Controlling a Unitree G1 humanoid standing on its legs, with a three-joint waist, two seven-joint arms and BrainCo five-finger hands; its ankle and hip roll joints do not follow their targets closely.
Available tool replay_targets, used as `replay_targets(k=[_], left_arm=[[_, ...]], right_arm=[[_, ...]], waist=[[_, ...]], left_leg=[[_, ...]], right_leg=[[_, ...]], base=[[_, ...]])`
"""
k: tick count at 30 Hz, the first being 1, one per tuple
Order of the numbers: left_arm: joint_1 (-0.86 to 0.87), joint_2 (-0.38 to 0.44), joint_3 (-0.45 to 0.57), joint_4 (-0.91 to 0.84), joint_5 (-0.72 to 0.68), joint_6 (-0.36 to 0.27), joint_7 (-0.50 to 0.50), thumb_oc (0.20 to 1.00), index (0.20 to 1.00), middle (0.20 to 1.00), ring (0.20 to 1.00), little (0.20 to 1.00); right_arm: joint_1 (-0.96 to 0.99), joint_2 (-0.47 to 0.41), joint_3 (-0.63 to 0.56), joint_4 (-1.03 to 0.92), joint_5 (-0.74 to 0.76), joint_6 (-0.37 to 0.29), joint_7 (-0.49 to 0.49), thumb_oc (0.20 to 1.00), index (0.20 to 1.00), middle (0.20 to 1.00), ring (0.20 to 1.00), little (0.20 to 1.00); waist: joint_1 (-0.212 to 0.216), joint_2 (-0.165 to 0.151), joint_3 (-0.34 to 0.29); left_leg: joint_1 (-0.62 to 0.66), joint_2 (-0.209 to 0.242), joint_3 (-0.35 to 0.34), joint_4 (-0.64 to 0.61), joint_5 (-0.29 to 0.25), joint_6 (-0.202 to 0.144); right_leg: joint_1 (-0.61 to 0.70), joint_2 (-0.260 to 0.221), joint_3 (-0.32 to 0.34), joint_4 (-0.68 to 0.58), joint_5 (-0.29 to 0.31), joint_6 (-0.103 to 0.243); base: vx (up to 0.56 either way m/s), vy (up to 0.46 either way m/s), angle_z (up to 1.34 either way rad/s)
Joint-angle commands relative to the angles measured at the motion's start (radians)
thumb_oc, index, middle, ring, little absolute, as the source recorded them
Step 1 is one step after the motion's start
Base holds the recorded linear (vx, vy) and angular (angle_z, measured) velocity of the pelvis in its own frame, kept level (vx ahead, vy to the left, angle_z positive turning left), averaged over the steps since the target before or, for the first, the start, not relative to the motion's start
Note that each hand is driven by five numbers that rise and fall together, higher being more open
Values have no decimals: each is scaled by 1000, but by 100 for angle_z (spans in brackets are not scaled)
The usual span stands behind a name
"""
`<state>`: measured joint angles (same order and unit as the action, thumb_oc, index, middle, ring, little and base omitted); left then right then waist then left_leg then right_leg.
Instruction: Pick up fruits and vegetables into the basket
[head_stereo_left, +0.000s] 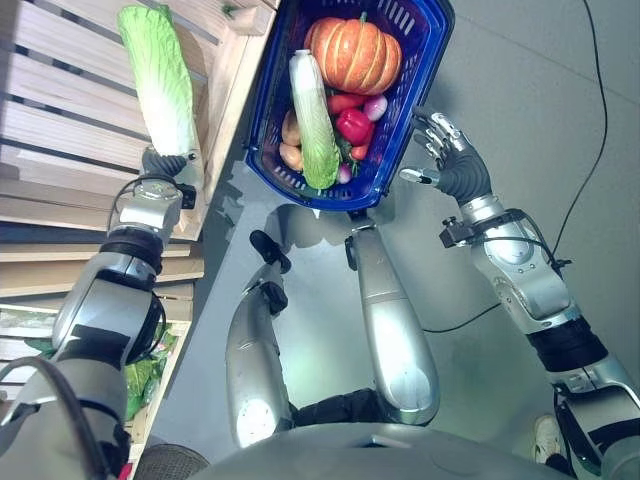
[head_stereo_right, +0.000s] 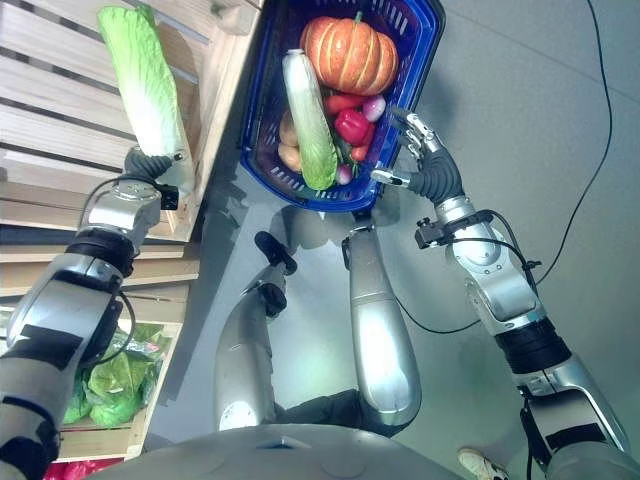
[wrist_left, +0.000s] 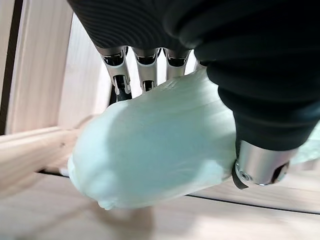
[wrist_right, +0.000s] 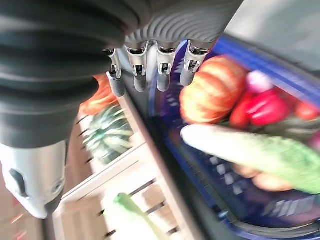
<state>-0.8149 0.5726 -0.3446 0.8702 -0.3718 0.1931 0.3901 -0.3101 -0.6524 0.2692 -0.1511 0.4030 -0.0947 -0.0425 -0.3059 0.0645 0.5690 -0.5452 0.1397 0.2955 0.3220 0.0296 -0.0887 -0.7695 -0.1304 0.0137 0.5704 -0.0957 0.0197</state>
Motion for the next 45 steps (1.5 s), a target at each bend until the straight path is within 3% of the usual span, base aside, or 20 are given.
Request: replay_targets(k=[1,6,8,12,17,22,25,29,39,45], left_arm=[[70,15,60,-46,54,-122,83,200,200,200,200,200],[121,11,64,-166,131,-223,147,200,200,200,200,200],[132,24,53,-228,188,-250,174,200,200,200,200,200],[146,33,27,-339,277,-255,188,200,200,200,200,200],[146,34,-41,-456,427,-266,195,200,200,200,200,200],[145,21,-100,-540,547,-288,182,200,200,200,200,200],[149,8,-136,-570,626,-303,186,200,200,200,200,200],[143,-21,-207,-613,746,-284,210,200,200,200,200,200],[121,-48,-311,-643,976,-201,244,200,200,200,200,200],[95,-57,-361,-661,1053,-167,181,200,200,200,200,200]], right_arm=[[-4,2,-43,-75,20,-60,35,1000,1000,1000,1000,1000],[-66,17,-29,-113,71,-5,48,1000,1000,1000,1000,1000],[-98,42,-17,-122,135,20,35,1000,1000,1000,1000,1000],[-154,116,14,-134,221,66,-8,1000,1000,1000,1000,1000],[-225,231,79,-140,267,57,-84,1000,1000,1000,1000,1000],[-285,298,147,-99,348,69,-189,1000,1000,1000,1000,1000],[-298,329,170,-50,419,44,-233,1000,1000,1000,1000,1000],[-307,387,192,25,491,-16,-325,1000,1000,1000,1000,1000],[-320,465,199,177,636,-87,-485,1000,1000,1000,1000,1000],[-343,489,193,250,695,-90,-453,1000,1000,1000,1000,1000]], waist=[[31,-21,-49],[70,-15,-49],[89,-16,-49],[129,-24,-49],[184,-49,-49],[231,-70,-65],[253,-79,-78],[280,-95,-93],[305,-118,-118],[314,-117,-124]], left_leg=[[3,5,6,116,-93,-18],[64,-4,-12,107,-98,-14],[75,-6,-9,92,-74,-2],[128,-12,-25,82,-78,3],[189,-16,-51,72,-85,10],[234,-21,-73,68,-93,17],[252,-20,-85,69,-98,19],[277,-19,-102,68,-111,23],[304,-18,-106,66,-127,28],[310,-17,-111,62,-133,29]], right_leg=[[81,-19,-33,-50,-41,34],[160,-35,-55,-68,-44,35],[180,-39,-71,-89,-15,29],[255,-49,-102,-108,-15,31],[348,-59,-147,-132,-9,35],[419,-62,-181,-153,-6,37],[452,-61,-200,-165,-5,36],[497,-57,-219,-187,1,38],[540,-63,-235,-217,15,43],[553,-69,-242,-227,16,44]], base=[[-13,-21,7],[-18,-23,13],[-87,-69,17],[-5,-93,16],[-7,-139,24],[40,-119,22],[65,-116,18],[75,-120,20],[40,-40,5],[3,-3,5]])
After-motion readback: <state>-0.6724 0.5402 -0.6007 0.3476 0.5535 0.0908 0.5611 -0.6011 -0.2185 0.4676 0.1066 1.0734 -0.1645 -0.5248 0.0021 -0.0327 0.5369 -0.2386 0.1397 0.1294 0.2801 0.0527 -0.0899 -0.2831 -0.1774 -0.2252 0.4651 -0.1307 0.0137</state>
